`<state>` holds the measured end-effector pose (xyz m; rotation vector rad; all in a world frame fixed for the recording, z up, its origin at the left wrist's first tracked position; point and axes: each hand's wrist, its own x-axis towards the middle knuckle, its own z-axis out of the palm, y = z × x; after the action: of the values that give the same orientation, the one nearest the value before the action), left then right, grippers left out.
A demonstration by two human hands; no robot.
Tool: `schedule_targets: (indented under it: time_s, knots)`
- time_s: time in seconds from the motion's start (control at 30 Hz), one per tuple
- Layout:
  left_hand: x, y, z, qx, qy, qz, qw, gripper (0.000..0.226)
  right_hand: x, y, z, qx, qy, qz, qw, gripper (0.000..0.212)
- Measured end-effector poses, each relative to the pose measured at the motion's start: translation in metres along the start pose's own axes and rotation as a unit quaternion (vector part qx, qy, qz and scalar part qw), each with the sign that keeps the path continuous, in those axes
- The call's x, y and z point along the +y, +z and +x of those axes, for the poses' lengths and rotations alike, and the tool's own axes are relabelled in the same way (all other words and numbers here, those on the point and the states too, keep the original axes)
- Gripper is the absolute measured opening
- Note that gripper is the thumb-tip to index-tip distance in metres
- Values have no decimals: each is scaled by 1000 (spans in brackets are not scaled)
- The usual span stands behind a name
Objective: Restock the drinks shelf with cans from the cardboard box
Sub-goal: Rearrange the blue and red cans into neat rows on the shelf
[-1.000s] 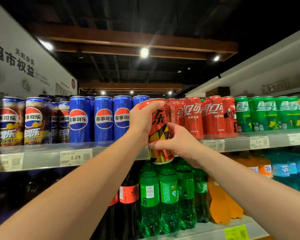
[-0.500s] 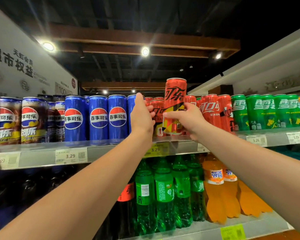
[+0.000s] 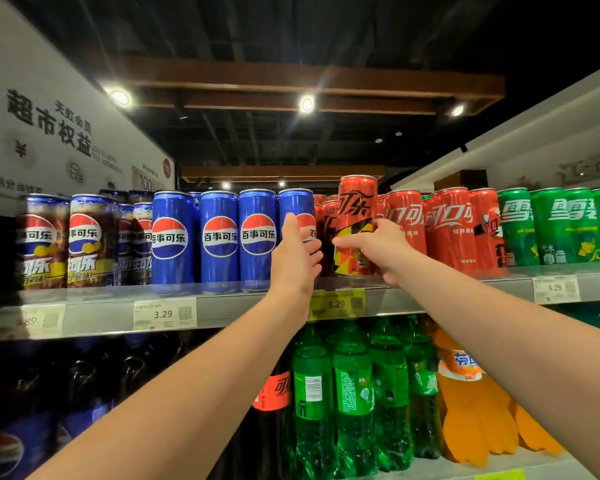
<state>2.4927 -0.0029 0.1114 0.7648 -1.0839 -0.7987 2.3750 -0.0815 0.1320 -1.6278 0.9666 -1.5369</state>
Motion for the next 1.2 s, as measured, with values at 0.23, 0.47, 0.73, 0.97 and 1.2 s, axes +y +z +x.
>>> schedule_targets:
  time_s: [0.23, 0.47, 0.73, 0.97, 1.2]
  knots:
    - [-6, -2, 5, -1, 16, 11, 1000, 54, 6, 3, 8, -19, 15, -60, 998, 66]
    - [-7, -1, 4, 0, 14, 22, 1000, 55, 5, 6, 8, -47, 18, -95, 994, 74]
    - [-5, -1, 4, -2, 15, 35, 999, 53, 1, 3, 6, -45, 36, -126, 990, 74]
    - [-3, 0, 4, 1, 6, 29, 1000, 55, 1, 3, 3, -28, 21, -158, 987, 50]
    - [0, -2, 0, 20, 1, 47, 999, 56, -3, -4, -8, -42, 3, -191, 981, 40]
